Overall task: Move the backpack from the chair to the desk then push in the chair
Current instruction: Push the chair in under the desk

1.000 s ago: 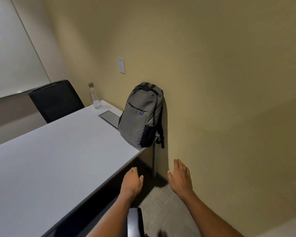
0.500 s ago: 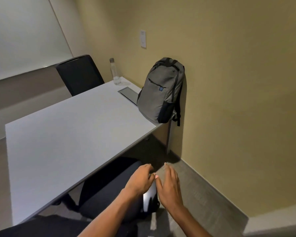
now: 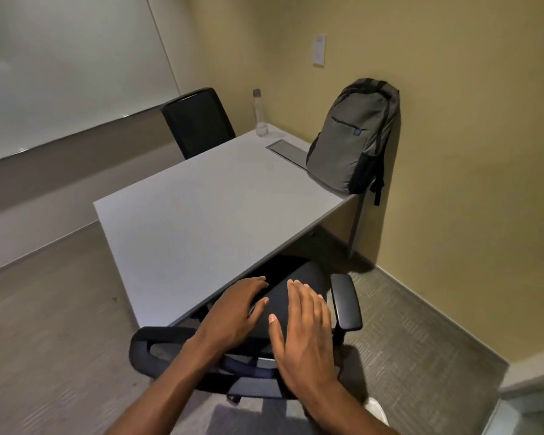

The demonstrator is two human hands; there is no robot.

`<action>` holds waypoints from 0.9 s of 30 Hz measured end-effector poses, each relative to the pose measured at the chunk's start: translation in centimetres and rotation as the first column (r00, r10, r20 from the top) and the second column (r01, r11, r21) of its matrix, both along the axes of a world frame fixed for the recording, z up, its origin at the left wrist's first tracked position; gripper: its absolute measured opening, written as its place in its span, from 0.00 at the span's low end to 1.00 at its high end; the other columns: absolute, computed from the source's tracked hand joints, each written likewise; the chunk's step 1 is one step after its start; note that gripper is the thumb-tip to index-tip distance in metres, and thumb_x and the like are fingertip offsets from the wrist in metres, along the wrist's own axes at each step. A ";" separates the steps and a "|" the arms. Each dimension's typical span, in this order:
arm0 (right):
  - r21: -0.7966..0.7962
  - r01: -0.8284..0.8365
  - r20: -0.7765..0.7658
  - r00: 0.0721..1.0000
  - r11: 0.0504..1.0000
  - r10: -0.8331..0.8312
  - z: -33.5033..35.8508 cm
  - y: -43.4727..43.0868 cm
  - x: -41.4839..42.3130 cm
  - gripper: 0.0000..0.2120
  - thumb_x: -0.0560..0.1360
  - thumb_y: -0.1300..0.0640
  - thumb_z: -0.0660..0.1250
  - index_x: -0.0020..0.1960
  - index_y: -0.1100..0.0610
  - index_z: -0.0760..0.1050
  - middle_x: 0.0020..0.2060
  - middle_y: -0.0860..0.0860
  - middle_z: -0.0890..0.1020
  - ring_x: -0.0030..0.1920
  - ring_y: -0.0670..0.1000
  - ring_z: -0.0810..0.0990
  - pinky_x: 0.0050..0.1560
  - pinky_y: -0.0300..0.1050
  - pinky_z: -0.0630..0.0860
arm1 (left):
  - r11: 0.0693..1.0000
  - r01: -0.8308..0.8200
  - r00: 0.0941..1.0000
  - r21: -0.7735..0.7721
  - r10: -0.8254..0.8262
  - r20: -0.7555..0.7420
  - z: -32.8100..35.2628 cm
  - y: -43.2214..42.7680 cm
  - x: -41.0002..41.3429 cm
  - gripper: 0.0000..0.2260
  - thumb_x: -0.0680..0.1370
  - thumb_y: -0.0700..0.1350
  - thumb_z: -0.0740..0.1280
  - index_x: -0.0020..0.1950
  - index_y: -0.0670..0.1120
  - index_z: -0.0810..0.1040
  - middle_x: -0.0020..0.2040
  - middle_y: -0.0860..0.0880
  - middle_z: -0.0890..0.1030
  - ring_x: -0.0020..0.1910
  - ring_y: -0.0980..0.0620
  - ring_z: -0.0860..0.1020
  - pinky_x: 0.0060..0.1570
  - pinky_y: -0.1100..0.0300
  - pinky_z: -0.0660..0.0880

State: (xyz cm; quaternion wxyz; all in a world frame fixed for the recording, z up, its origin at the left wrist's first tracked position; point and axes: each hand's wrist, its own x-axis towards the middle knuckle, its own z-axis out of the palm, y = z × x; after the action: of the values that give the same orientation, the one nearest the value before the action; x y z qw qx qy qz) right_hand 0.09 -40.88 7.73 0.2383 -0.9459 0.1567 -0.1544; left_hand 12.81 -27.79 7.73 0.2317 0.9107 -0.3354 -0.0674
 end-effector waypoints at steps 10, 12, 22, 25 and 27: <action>-0.215 -0.154 -0.215 0.971 0.964 0.107 -3.2 8.5 -0.3 0.35 0.83 0.37 0.52 0.80 0.60 0.64 0.75 0.58 0.74 0.77 0.58 0.71 0.79 0.62 0.66 | 0.990 -0.035 0.998 0.139 0.027 0.055 -2.5 13.5 -0.8 0.23 0.83 0.65 0.55 0.71 0.56 0.77 0.72 0.55 0.80 0.70 0.57 0.77 0.68 0.61 0.72; -0.215 -0.163 -0.243 0.964 0.963 0.109 -3.4 8.6 -0.4 0.35 0.83 0.36 0.49 0.80 0.59 0.64 0.75 0.58 0.74 0.77 0.58 0.70 0.79 0.62 0.65 | 0.984 -0.070 0.993 0.166 0.053 0.104 -3.5 14.9 -1.2 0.23 0.83 0.67 0.54 0.69 0.57 0.79 0.70 0.56 0.81 0.69 0.57 0.77 0.68 0.59 0.72; -0.177 -0.147 -0.330 0.940 0.973 0.082 -3.0 7.5 -0.5 0.30 0.81 0.36 0.45 0.64 0.53 0.77 0.56 0.53 0.83 0.59 0.56 0.79 0.67 0.58 0.73 | 0.989 -0.114 0.972 0.090 0.092 0.217 -4.1 13.8 -1.6 0.17 0.84 0.65 0.56 0.53 0.60 0.81 0.47 0.63 0.86 0.46 0.63 0.81 0.48 0.58 0.80; -0.163 -0.147 -0.336 0.938 0.976 0.085 -3.1 6.5 -0.3 0.30 0.81 0.36 0.45 0.63 0.52 0.78 0.56 0.52 0.83 0.59 0.55 0.79 0.67 0.57 0.72 | 0.986 -0.138 0.967 0.094 0.114 0.226 -4.1 13.0 -1.9 0.15 0.83 0.63 0.57 0.51 0.60 0.81 0.44 0.63 0.86 0.45 0.62 0.82 0.47 0.59 0.79; -0.158 -0.148 -0.335 0.938 0.976 0.088 -3.2 5.6 -0.3 0.30 0.81 0.37 0.45 0.63 0.52 0.79 0.57 0.51 0.84 0.59 0.54 0.80 0.68 0.56 0.72 | 0.985 -0.140 0.969 0.102 0.115 0.219 -4.1 12.3 -2.3 0.16 0.83 0.63 0.56 0.48 0.60 0.81 0.42 0.63 0.85 0.43 0.61 0.82 0.46 0.60 0.77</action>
State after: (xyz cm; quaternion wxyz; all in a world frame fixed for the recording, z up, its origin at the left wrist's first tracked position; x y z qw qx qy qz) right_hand -0.16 -35.25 4.57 0.1310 -0.9838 0.1222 0.0054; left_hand 10.54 -15.49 3.62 0.1449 0.9442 -0.2946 0.0261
